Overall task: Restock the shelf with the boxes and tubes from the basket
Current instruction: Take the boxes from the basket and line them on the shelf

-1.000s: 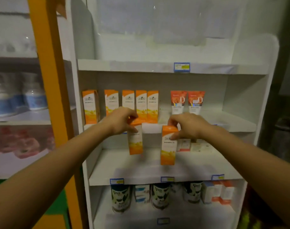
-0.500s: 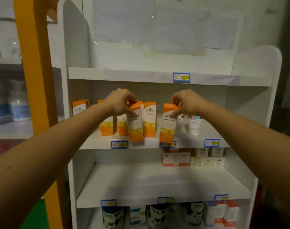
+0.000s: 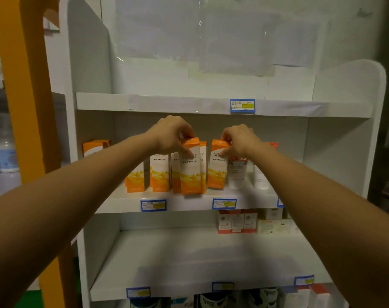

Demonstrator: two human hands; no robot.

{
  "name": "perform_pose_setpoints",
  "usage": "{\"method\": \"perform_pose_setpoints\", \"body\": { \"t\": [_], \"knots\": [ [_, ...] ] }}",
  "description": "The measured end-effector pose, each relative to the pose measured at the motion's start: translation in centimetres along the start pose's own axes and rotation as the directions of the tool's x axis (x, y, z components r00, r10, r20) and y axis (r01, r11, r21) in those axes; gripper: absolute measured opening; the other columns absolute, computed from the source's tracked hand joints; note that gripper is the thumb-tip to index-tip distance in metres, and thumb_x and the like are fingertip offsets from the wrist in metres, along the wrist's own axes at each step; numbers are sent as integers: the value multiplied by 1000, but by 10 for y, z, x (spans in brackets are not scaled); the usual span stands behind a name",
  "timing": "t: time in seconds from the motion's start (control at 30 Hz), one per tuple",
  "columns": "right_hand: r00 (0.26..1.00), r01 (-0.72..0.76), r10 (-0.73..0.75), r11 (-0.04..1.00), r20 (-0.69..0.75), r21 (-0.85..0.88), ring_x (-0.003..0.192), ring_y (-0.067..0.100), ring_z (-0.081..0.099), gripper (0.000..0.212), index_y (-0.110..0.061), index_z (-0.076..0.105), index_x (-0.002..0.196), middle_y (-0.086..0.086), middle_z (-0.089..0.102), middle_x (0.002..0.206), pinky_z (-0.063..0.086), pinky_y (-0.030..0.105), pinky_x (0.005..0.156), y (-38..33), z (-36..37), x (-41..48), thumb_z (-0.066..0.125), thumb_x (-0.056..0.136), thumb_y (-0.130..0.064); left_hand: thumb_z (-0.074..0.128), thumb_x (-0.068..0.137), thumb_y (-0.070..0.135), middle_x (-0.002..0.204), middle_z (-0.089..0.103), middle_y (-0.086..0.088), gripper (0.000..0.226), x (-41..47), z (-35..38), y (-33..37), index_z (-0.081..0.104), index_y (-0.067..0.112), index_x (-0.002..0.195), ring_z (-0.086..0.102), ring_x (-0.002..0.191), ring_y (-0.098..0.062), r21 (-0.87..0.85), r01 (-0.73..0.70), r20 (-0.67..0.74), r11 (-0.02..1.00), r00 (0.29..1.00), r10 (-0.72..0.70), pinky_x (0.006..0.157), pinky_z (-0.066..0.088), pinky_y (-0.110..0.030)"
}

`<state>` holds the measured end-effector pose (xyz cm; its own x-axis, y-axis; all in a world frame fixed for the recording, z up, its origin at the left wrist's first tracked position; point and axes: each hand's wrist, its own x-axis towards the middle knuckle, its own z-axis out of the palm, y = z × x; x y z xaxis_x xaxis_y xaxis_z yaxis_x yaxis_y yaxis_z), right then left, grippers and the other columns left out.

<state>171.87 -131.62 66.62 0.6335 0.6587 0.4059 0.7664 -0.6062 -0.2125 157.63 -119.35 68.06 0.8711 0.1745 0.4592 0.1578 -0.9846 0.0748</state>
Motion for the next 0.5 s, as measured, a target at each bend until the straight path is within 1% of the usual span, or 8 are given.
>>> {"method": "perform_pose_setpoints", "body": {
  "t": [0.13,0.27,0.37,0.43,0.5],
  "knots": [
    [1000,-1,1,1000,8,-7,113,28,56,40,-12,57,117,11,60,122,47,37,94,-1,9,11,70,81,-23,74,75,28,117,65,-9,47,4,4,2,62,9,116,60,104,-22,-3,-12,5,1000,1000,12,88,52,-33],
    [999,-19,20,1000,35,-12,111,29,58,38,-9,57,117,13,61,120,48,38,94,2,15,24,67,83,-21,75,74,30,116,66,-9,47,8,6,2,63,10,115,62,103,-23,18,-28,-2,999,1000,28,91,53,-39],
    [998,-36,36,999,44,-18,110,29,59,35,-8,59,118,14,60,121,49,38,93,8,16,32,65,85,-21,75,73,31,115,66,-8,48,12,9,4,63,10,115,61,103,-22,36,-46,-11,998,999,46,90,53,-38],
    [1000,-17,18,998,19,-63,112,30,56,33,-8,61,118,13,55,125,48,38,92,10,20,35,63,87,-20,76,73,31,116,66,-8,48,15,10,6,63,11,115,61,103,-22,37,-59,-14,998,998,60,91,53,-38],
    [999,10,-16,989,-42,-149,113,31,53,31,-10,61,118,11,48,127,47,38,90,10,25,36,60,88,-18,76,73,31,115,66,-8,48,18,12,7,64,11,115,61,103,-22,36,-71,-13,997,997,71,91,53,-39]
  ]
}}
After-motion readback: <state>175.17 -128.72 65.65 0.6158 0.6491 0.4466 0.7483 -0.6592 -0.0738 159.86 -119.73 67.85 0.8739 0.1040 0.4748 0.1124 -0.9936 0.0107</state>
